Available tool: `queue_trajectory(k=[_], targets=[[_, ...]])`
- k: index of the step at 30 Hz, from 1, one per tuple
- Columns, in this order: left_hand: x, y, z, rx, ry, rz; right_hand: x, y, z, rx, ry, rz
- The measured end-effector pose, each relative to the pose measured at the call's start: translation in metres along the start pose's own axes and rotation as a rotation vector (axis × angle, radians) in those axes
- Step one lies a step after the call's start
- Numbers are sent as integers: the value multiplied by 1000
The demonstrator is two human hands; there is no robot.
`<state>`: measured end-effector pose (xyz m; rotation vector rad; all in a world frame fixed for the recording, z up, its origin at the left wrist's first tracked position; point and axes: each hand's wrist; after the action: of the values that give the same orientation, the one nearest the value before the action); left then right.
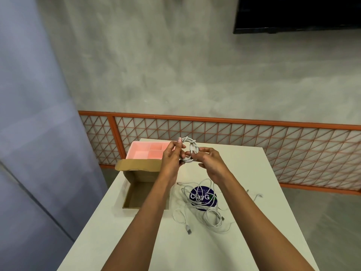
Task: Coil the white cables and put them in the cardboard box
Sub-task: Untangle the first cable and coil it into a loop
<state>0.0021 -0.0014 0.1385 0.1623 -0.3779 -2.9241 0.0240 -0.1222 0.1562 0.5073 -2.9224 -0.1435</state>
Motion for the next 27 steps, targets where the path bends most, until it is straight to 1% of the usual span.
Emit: queue_trajectory(k=[3,6,9,12,14,17,20,22,24,27], targets=[[-1,0,0,43,4,15,1,0,-1,5,10,-98],[-3,-1,0,113,-3,17,-1,-3,0,-45,53,-165],[-5,-3,-1,122,-9,-6,-1,-5,-2,-58,89,-180],[-3,-4,-4,100,-2,-34,0,-6,-6,22,94,-172],[-1,-4,-4,81,2,-53,-1,-7,-8,49,114,-202],[-2,-6,-2,60,-4,-70,-2,-9,-6,10,143,-259],[-3,-9,-3,30,-15,-69,-4,-8,-4,37,119,-244],[-2,-9,-5,-7,-3,-80,-4,-7,-3,154,66,-189],[1,-6,-7,-49,17,-108,-5,-7,-3,240,22,-173],[2,-3,-9,-23,12,-103,-8,-9,-2,203,21,-214]])
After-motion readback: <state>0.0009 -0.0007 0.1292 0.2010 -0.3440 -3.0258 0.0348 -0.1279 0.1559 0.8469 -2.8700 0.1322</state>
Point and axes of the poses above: each hand's wrist, its own x-axis away from the middle knuckle, its own y-axis out of the palm, z = x × y, and after that the axes turned 7 degrees about -z, right-handed
